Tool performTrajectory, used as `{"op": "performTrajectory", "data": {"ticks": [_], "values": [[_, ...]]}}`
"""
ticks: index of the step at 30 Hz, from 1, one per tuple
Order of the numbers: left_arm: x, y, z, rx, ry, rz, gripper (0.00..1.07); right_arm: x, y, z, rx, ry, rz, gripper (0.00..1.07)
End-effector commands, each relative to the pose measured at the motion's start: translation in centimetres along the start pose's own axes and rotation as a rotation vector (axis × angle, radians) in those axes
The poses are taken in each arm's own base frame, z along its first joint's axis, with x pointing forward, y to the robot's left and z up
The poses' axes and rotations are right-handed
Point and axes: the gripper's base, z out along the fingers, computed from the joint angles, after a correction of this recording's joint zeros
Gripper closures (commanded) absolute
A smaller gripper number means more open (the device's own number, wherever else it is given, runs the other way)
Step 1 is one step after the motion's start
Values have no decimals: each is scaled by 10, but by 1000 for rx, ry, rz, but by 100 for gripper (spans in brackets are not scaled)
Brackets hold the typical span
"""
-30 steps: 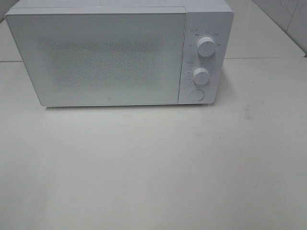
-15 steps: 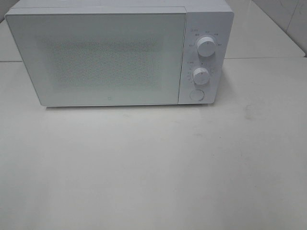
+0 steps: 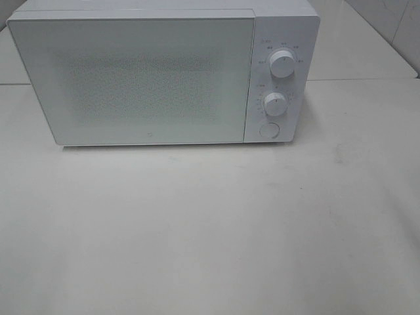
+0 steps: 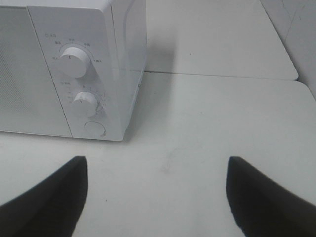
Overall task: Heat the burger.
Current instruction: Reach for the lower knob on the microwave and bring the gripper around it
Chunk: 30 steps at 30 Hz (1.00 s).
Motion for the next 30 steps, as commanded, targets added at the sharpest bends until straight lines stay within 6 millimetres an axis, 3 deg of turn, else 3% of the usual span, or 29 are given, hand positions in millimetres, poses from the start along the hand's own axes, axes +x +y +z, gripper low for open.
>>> {"op": "performTrajectory", "data": {"ticks": [1,9,18,23,30], "values": [[1,0,-3,-4,-38,-6,6,-4,1,7,-9,-34,3,32],[1,0,-3,-4,-38,-6,6,-7,2,38,-18,-55,-5,32],[1,0,-3,-4,-38,-6,6,-9,4,60,-30,-93,-29,32],[1,0,-3,-4,-38,-6,6,1,4,81,-32,-120,-5,32],[1,0,-3,-4,-38,-6,6,22,2,92,0,-134,-5,32]]}}
